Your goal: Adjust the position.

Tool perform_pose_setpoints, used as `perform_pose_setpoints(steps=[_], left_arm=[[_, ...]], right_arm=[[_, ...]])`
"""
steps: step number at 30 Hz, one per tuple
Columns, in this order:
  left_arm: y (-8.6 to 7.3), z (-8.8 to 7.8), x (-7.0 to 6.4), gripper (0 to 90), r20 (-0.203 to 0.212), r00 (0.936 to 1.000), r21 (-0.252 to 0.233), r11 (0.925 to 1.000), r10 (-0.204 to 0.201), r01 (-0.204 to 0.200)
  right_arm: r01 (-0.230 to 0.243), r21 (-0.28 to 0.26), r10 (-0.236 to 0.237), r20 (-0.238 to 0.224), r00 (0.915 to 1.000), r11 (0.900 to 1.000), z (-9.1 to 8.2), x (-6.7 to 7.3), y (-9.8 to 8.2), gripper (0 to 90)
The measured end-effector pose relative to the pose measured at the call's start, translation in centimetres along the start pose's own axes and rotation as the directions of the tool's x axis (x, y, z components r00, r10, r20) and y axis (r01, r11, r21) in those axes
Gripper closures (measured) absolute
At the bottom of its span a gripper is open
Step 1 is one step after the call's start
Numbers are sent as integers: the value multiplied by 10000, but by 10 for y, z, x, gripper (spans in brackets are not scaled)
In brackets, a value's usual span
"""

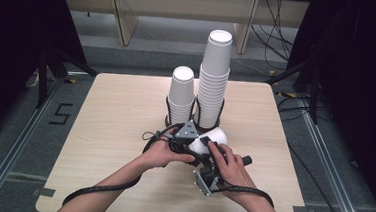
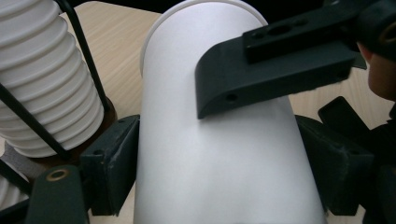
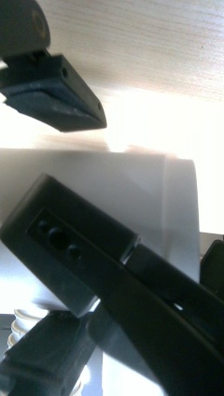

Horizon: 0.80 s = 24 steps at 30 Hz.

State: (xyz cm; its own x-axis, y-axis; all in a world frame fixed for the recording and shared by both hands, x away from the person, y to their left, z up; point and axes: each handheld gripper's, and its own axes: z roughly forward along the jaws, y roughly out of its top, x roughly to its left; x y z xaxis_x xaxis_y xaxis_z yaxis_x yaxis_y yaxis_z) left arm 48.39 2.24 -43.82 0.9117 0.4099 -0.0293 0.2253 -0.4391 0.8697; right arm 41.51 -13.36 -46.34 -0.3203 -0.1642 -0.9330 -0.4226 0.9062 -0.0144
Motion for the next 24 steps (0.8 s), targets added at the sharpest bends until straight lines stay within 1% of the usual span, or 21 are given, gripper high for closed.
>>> perform_pose_setpoints(steps=[1, 2, 3, 4, 5, 8, 9, 10, 11, 13, 14, 15, 16, 17, 18, 19, 20, 21, 22, 23, 24], left_arm=[[0, 0, 1, 198, -4, 10000, -30, 10000, -2, 2], [-1, 0, 1, 198, -31, 10000, -22, 10000, 28, -28], [-2, 1, 1, 198, -63, 10000, -173, 9998, -25, 24], [-2, 1, 2, 198, -66, 10000, -207, 9998, -40, 39], [-2, 0, 2, 198, -61, 10000, -138, 9999, -30, 29], [-4, 0, 3, 198, -137, 9999, -272, 9996, -105, 101], [-5, 0, 4, 199, -187, 9998, -236, 9997, -74, 70], [-5, 0, 4, 198, -187, 9998, -264, 9996, -84, 79], [-6, 0, 5, 198, -267, 9996, -296, 9995, -83, 75], [-8, -1, 5, 198, -320, 9994, -288, 9995, -165, 156], [-9, 0, 5, 198, -329, 9992, -507, 9985, -240, 223], [-10, 0, 5, 198, -361, 9990, -471, 9986, -263, 246], [-11, -1, 6, 197, -432, 9989, -399, 9991, -177, 160], [-12, -1, 6, 197, -507, 9986, -421, 9990, -167, 145], [-14, 0, 6, 196, -553, 9982, -526, 9985, -211, 181], [-15, 0, 6, 196, -630, 9978, -573, 9982, -216, 180], [-17, 0, 6, 196, -702, 9972, -655, 9977, -240, 194], [-19, 0, 6, 196, -720, 9972, -661, 9977, -220, 173], [-21, 1, 6, 196, -720, 9970, -851, 9961, -280, 219], [-23, 1, 6, 196, -838, 9962, -860, 9961, -249, 177], [-26, 1, 6, 195, -929, 9954, -935, 9955, -243, 156]], right_arm=[[-222, 107, 222, -32, 9997, 9997, -1, 2, 0, 69], [-250, 106, 250, -47, 9997, 9996, -1, 2, 0, 66], [-276, 91, 277, -47, 9996, 9996, -1, 3, 0, 59], [-177, -149, 178, 61, 9998, 9997, 1, 2, 1, 54], [-147, -141, 147, 50, 9999, 9998, 1, 1, 1, 54], [-136, -141, 136, 24, 9999, 9998, 1, 1, 1, 46], [365, -336, -358, 223, 9991, 9988, 1, -2, 1, 44], [415, -231, -409, 273, 9988, 9989, 0, -3, 2, 43], [423, -177, -416, 344, 9985, 9989, -2, -4, 1, 43], [284, -346, -270, 413, 9988, 9990, -2, -4, 0, 44], [238, -267, -226, 453, 9987, 9994, -4, -4, 0, 44], [274, -191, -265, 464, 9986, 9994, -6, -5, -2, 44], [-410, -93, 413, 370, 9985, 9991, -8, -1, -3, 45], [-826, -510, 864, 768, 9933, 9953, -6, 1, -3, 46], [-996, -443, 1026, 724, 9921, 9940, -7, 2, -4, 50], [-1360, -137, 1366, 739, 9879, 9906, -11, 2, -4, 52], [-1435, -226, 1448, 750, 9866, 9894, -11, 2, -5, 52], [-1718, -196, 1728, 817, 9816, 9849, -13, 3, -6, 53], [-1632, -167, 1640, 778, 9834, 9864, -14, 2, -7, 55], [-1589, -33, 1587, 722, 9847, 9873, -15, 2, -9, 56], [-1724, -12, 1718, 840, 9815, 9850, -16, 3, -11, 58]])
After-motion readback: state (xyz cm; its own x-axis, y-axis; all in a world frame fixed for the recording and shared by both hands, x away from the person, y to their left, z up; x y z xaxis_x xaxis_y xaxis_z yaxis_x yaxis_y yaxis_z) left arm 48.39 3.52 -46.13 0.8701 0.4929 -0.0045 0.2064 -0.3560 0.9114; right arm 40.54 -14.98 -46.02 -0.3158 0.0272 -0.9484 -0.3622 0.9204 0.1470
